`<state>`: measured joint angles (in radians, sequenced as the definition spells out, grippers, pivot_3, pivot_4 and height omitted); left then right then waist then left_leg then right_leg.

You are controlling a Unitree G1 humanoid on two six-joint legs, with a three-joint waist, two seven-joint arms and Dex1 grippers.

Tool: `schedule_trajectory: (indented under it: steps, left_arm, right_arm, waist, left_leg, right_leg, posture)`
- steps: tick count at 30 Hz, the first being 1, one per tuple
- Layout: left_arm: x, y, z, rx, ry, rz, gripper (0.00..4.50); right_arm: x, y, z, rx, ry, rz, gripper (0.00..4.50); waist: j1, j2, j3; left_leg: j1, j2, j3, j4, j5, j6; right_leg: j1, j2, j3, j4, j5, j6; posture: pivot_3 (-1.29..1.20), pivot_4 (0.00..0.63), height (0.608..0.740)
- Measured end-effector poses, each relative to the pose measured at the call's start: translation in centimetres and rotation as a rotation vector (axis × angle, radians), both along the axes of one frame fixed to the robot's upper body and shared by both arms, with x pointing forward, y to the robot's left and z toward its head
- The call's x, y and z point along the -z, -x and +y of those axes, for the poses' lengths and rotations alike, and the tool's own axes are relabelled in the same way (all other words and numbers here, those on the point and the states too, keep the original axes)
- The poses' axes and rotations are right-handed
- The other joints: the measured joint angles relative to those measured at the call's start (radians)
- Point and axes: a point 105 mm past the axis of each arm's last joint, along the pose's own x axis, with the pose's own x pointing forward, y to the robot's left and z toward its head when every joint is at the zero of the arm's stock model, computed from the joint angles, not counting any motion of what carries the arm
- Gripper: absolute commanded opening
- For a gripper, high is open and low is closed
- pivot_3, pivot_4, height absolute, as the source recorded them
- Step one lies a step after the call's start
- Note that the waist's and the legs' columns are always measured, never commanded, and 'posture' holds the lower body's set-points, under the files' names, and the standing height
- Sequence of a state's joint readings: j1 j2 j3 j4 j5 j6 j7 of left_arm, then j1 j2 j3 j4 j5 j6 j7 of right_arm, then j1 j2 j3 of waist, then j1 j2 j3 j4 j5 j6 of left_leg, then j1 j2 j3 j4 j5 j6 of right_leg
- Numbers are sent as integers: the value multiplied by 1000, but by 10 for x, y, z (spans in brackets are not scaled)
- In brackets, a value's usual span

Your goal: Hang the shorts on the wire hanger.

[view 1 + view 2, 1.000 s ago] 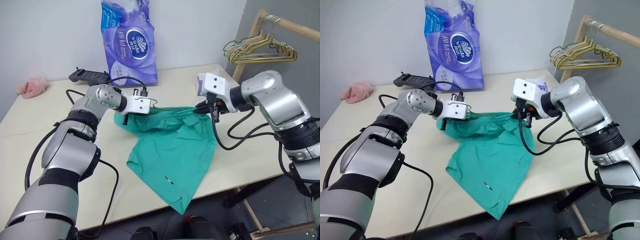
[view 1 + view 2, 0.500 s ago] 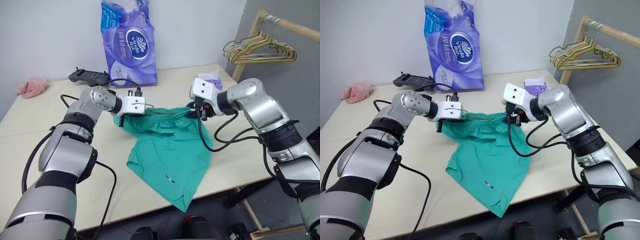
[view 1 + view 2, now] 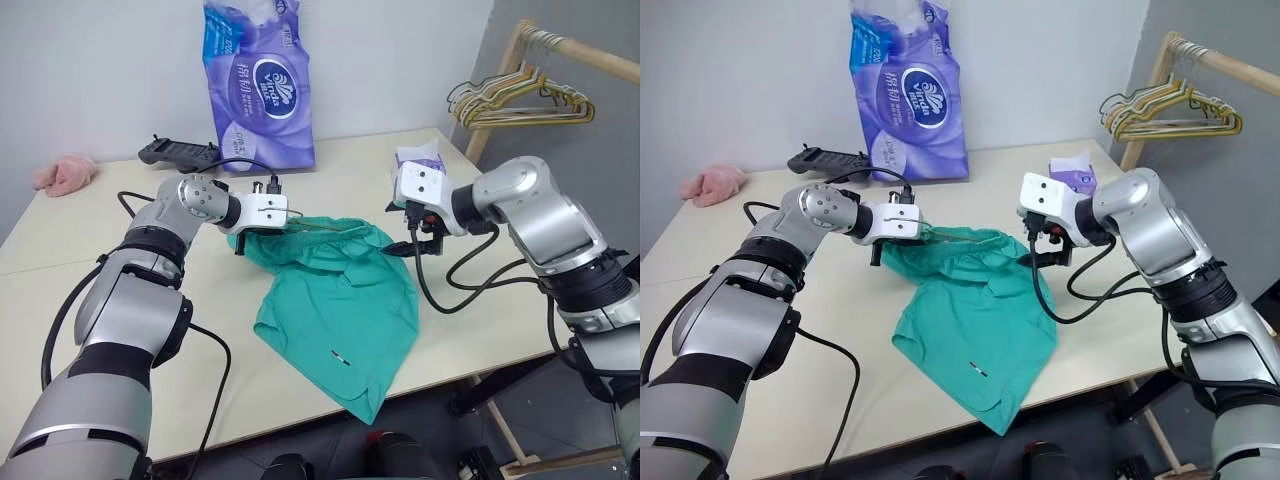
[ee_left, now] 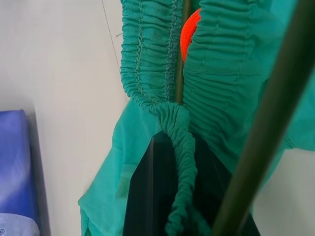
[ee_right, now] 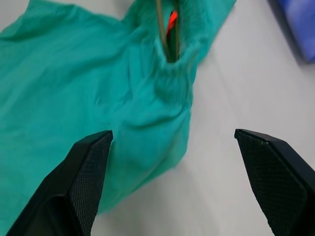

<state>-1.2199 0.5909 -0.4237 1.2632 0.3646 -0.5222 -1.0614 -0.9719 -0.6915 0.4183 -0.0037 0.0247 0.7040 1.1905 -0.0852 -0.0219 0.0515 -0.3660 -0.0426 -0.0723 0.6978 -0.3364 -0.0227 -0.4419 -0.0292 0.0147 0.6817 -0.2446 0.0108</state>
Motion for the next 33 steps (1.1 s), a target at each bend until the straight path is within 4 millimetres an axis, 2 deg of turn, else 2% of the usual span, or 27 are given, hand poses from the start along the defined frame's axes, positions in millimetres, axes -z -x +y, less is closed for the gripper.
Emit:
schedule_trajectory:
  steps: [2, 6, 8, 13, 17, 24, 33]
  left_arm:
    - [1, 0, -1, 0, 1, 5, 0]
    - [4, 0, -13, 25, 10, 12, 0]
    - [4, 0, -17, 37, 11, 6, 0]
    - [4, 0, -18, 34, 12, 10, 0]
    - [5, 1, -20, 42, 10, 12, 0]
    - [3, -1, -22, 40, 13, -4, 0]
    - [7, 0, -21, 34, 13, 6, 0]
  right_arm:
    - [2, -2, 3, -1, 7, 4, 4226]
    - [5, -12, 28, -37, 38, -23, 4226]
    - [4, -17, 33, -45, 58, -52, 4226]
    - [16, -30, 31, -46, 111, -78, 4226]
    - [31, -31, 25, -75, 186, -71, 4226]
    - [63, -33, 19, -50, 213, 13, 4226]
    - [73, -37, 24, -52, 212, 35, 4226]
  waist:
    - [-2, 0, 0]
    - [-9, 0, 0]
    - [-9, 0, 0]
    - [-8, 0, 0]
    - [-9, 0, 0]
    - [-8, 0, 0]
    - [-9, 0, 0]
  left_leg:
    - [0, 0, 0, 0, 0, 0]
    - [0, 0, 0, 0, 0, 0]
    - [0, 0, -1, 0, 0, 0]
    - [0, 0, -1, 0, 0, 0]
    - [0, 0, 0, 0, 0, 0]
    - [0, 0, 0, 0, 0, -1]
    - [0, 0, -1, 0, 0, -1]
  right_leg:
    - [0, 0, 0, 0, 0, 0]
    - [0, 0, 0, 0, 0, 0]
    - [0, 0, 0, 0, 0, 0]
    - [0, 0, 0, 0, 0, 0]
    - [0, 0, 0, 0, 0, 0]
    - [0, 0, 0, 0, 0, 0]
    - [0, 0, 0, 0, 0, 0]
  posture:
    - [-105, 43, 740]
    - [-105, 41, 740]
    - [-96, 42, 740]
    - [-84, 41, 740]
    - [-72, 40, 740]
    - [-69, 39, 740]
    - [-63, 40, 740]
